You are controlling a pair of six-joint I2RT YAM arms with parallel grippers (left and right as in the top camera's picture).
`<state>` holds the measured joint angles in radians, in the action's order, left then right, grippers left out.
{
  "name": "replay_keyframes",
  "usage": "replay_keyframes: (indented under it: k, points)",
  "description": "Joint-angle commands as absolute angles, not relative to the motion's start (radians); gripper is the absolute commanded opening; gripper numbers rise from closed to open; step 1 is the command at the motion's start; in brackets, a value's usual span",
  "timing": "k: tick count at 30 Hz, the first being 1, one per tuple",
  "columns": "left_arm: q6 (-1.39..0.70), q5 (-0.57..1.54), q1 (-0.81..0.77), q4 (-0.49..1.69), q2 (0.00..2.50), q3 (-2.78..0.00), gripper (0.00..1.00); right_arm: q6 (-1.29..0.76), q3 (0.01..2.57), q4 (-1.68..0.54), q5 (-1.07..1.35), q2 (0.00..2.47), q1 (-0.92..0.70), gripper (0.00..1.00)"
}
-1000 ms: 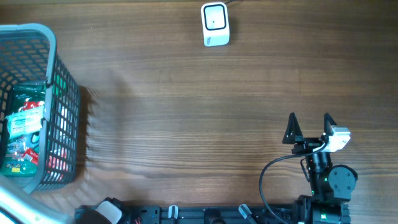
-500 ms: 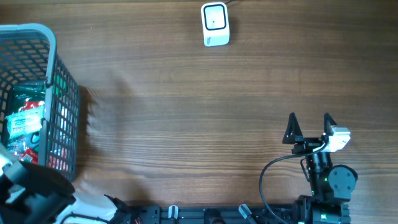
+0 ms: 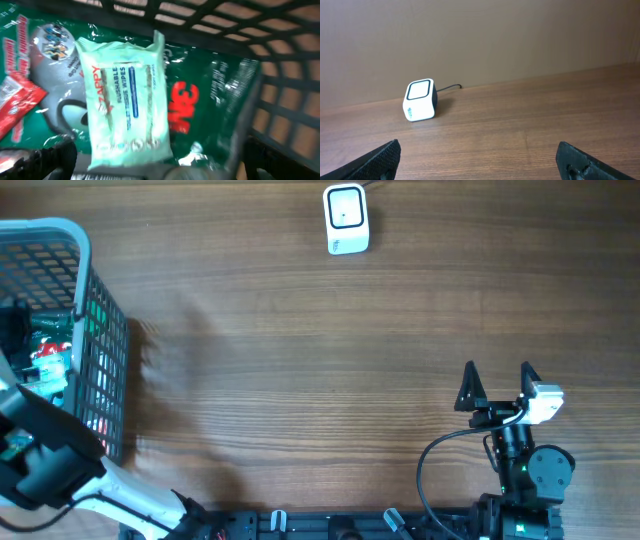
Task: Scan the item barcode
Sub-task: 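Reach into the basket and grasp the pale green wet wipes pack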
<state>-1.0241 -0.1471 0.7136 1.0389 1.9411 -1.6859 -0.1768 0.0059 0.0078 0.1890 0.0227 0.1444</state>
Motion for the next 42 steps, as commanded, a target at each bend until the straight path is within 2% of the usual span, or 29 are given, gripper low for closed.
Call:
replay_keyframes:
  k: [1, 12, 13, 14, 17, 18, 20, 23, 31, 37, 42]
  points:
    - [-1.063, -0.184, 0.709, 1.009, 2.026, -1.649, 1.0, -0.159, 0.005, 0.013, 0.176, 0.024, 0.139, 1.0]
    - [-1.053, -0.168, 0.707, 0.959, 2.136, -1.649, 1.0, -0.159, 0.005, 0.013, 0.176, 0.024, 0.139, 1.0]
    - [-1.052, -0.165, 0.704, 0.96, 2.136, -1.649, 0.96, -0.159, 0.005, 0.013, 0.176, 0.024, 0.139, 1.0]
    - [-1.052, -0.166, 0.701, 0.961, 2.136, -1.648, 0.87, -0.159, 0.005, 0.013, 0.176, 0.024, 0.139, 1.0]
    - [-1.052, -0.166, 0.689, 0.962, 2.136, -1.648, 0.46, -0.159, 0.005, 0.013, 0.176, 0.024, 0.139, 1.0]
    - [-1.052, -0.166, 0.683, 0.961, 2.136, -1.649, 0.37, -0.159, 0.005, 0.013, 0.176, 0.024, 0.139, 1.0]
    - [-1.052, -0.166, 0.679, 0.957, 2.131, -1.65, 0.29, -0.159, 0.005, 0.013, 0.176, 0.024, 0.139, 1.0]
    - [-1.029, -0.167, 0.679, 0.957, 2.107, -1.657, 0.05, -0.159, 0.005, 0.013, 0.176, 0.024, 0.139, 1.0]
    - [-0.945, -0.184, 0.678, 0.958, 1.936, -1.706, 0.04, -0.159, 0.005, 0.013, 0.176, 0.024, 0.139, 1.0]
    - [-0.923, -0.177, 0.678, 0.973, 1.67, -1.711, 0.04, -0.159, 0.005, 0.013, 0.176, 0.024, 0.139, 1.0]
    - [-0.919, -0.073, 0.664, 0.984, 1.406, -1.711, 0.04, -0.159, 0.005, 0.013, 0.176, 0.024, 0.139, 1.0]
